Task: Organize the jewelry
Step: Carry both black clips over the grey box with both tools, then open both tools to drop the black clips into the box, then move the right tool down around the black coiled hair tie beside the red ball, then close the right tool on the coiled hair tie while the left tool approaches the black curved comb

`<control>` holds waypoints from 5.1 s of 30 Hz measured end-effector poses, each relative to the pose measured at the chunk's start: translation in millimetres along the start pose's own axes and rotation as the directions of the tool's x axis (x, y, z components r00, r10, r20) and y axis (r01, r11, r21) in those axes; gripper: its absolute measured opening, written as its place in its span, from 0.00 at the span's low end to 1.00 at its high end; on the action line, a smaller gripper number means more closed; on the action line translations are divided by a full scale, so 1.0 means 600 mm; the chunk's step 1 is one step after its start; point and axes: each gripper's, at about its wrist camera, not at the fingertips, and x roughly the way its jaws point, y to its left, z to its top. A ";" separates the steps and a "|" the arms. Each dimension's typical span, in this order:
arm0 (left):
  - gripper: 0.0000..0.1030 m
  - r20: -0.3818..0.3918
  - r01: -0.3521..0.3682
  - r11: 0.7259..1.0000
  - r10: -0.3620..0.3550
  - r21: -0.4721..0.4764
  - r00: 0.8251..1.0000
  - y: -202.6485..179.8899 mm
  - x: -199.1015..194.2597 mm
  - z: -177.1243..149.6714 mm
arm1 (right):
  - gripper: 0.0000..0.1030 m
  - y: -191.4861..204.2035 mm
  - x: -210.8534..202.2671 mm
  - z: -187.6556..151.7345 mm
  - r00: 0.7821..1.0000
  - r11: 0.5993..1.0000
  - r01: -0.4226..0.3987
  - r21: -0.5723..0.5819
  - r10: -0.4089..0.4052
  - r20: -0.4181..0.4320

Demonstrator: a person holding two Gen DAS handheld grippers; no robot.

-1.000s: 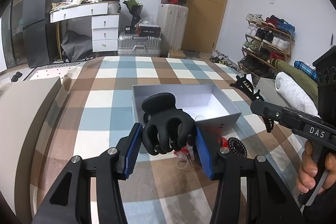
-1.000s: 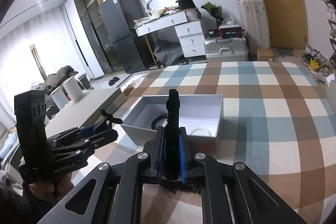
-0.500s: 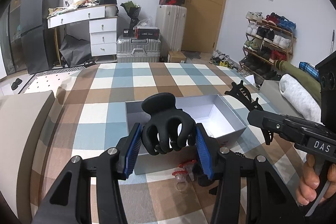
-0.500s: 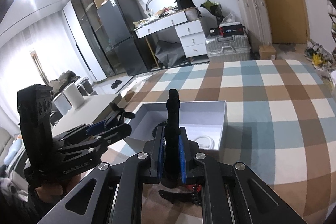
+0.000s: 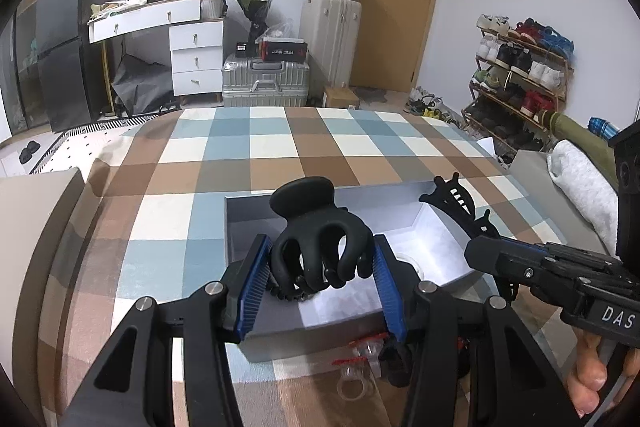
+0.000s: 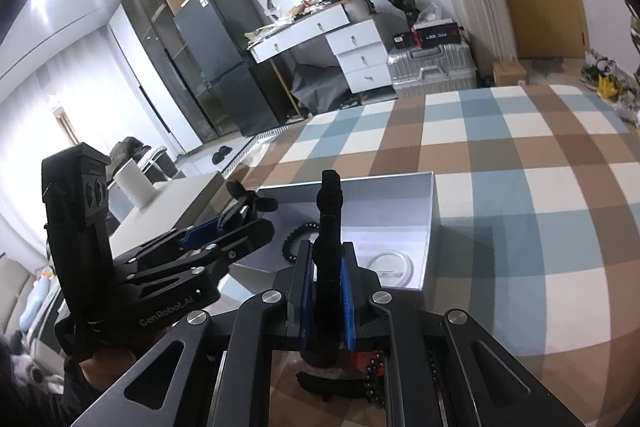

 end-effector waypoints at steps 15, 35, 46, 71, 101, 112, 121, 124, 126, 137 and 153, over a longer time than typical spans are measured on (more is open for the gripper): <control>0.43 -0.007 0.002 1.000 -0.002 0.026 1.000 -0.006 0.012 -0.007 | 0.12 -0.012 0.030 0.016 1.000 0.999 0.023 0.028 -0.023 -0.007; 0.43 -0.013 0.035 0.999 -0.034 0.030 0.999 -0.018 0.013 -0.015 | 0.14 -0.015 0.056 0.016 0.998 0.998 0.053 0.044 -0.052 -0.032; 0.78 -0.006 0.026 0.999 -0.026 0.022 1.000 -0.012 -0.045 -0.027 | 0.86 0.005 -0.028 -0.001 0.988 0.987 0.152 -0.059 -0.150 0.037; 0.99 -0.120 -0.002 1.000 -0.001 -0.024 0.993 0.008 -0.049 -0.101 | 1.00 -0.037 -0.038 -0.083 0.971 0.977 0.210 -0.035 -0.212 -0.107; 0.99 -0.131 0.014 0.998 -0.023 -0.068 0.991 0.019 -0.052 -0.109 | 0.60 -0.025 0.000 -0.110 0.963 0.977 0.191 -0.096 -0.205 -0.174; 0.99 -0.133 0.014 0.997 -0.023 -0.070 0.991 0.019 -0.052 -0.109 | 0.22 -0.023 -0.008 -0.107 0.970 0.979 0.174 -0.110 -0.190 -0.153; 0.99 -0.134 0.014 0.997 -0.024 -0.071 0.991 0.020 -0.051 -0.110 | 0.09 -0.027 -0.007 -0.104 0.969 0.979 0.177 -0.098 -0.191 -0.154; 0.99 -0.136 0.014 0.997 -0.024 -0.072 0.990 0.020 -0.051 -0.110 | 0.12 -0.027 -0.005 -0.106 0.967 0.979 0.181 -0.098 -0.195 -0.164; 0.99 -0.137 0.014 0.997 -0.024 -0.074 0.990 0.021 -0.050 -0.110 | 0.14 -0.029 -0.004 -0.106 0.966 0.978 0.186 -0.093 -0.200 -0.166; 0.99 -0.142 0.016 0.997 -0.027 -0.078 0.989 0.022 -0.047 -0.109 | 0.08 -0.023 -0.017 -0.104 0.977 0.981 0.170 -0.098 -0.180 -0.112; 0.99 -0.166 0.062 0.998 -0.056 0.030 0.985 -0.026 -0.046 -0.110 | 0.09 -0.023 -0.062 -0.076 0.994 0.993 0.106 -0.047 -0.107 -0.030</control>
